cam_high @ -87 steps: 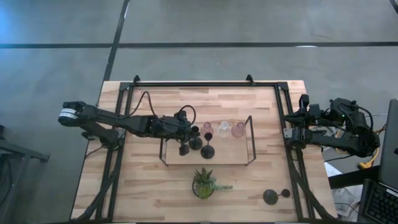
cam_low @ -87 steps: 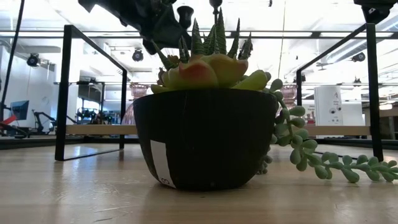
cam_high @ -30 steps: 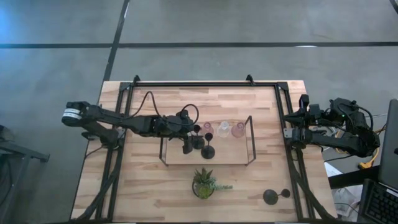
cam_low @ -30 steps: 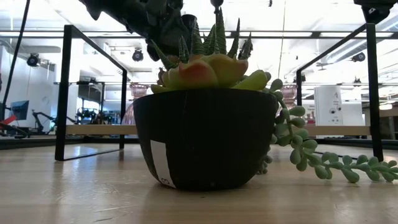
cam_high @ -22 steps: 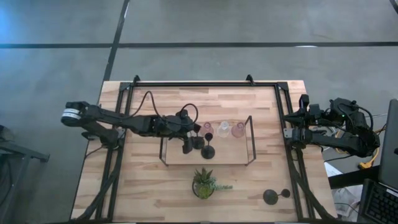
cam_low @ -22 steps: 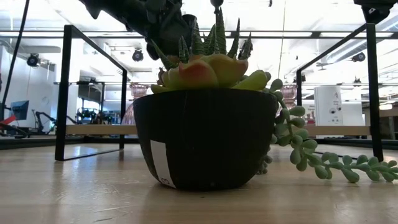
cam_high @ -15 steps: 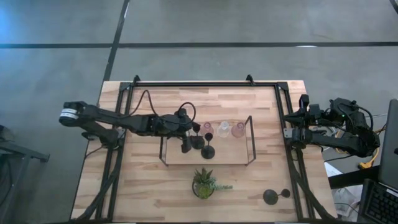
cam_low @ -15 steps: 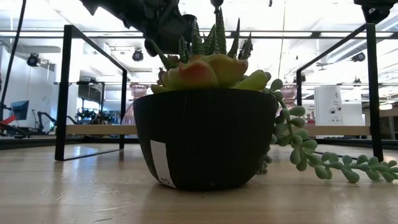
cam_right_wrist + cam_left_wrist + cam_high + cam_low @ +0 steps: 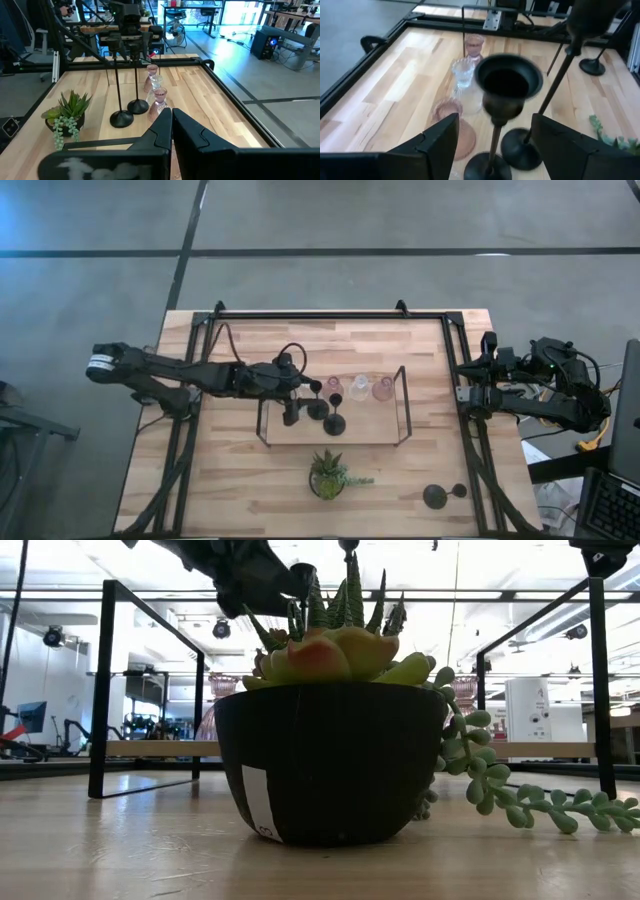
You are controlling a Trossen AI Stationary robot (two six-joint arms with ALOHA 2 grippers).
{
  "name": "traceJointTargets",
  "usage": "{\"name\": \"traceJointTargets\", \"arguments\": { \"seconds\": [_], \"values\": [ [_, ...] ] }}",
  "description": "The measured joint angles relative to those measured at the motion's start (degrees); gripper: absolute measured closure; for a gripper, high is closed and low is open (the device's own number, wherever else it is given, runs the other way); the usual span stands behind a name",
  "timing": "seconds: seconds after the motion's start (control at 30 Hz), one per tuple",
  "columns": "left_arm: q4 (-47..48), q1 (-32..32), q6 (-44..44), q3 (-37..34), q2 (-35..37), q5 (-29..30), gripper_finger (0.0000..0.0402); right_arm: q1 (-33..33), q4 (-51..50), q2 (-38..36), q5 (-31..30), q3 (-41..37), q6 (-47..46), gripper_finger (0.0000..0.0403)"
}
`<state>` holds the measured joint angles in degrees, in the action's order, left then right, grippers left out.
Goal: Pick & Place candle stick holders
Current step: Put the black candle holder on the shelf
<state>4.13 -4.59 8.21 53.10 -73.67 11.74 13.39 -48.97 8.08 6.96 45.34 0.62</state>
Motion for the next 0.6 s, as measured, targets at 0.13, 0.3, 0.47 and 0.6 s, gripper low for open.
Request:
{"name": "traceJointTargets", "arguments": {
  "seconds": [0.13, 0.3, 0.47, 0.6],
  "values": [
    [2.7, -0.3, 0.0, 0.0, 2.8, 0.5, 0.0149, 0.0, 0.0, 0.0, 0.0, 0.0, 0.0, 0.0394],
    [6.6, -0.3, 0.1, 0.0, 7.5, 0.5, 0.0149, 0.0, 0.0, 0.0, 0.0, 0.0, 0.0, 0.0394],
    [11.8, -0.3, 2.8, 0.0, 13.5, 0.5, 0.0149, 0.0, 0.0, 0.0, 0.0, 0.0, 0.0, 0.0394],
    [17.4, -0.3, 0.2, 0.0, 18.5, 0.4, 0.0149, 0.0, 0.0, 0.0, 0.0, 0.0, 0.0, 0.0394]
  ]
}}
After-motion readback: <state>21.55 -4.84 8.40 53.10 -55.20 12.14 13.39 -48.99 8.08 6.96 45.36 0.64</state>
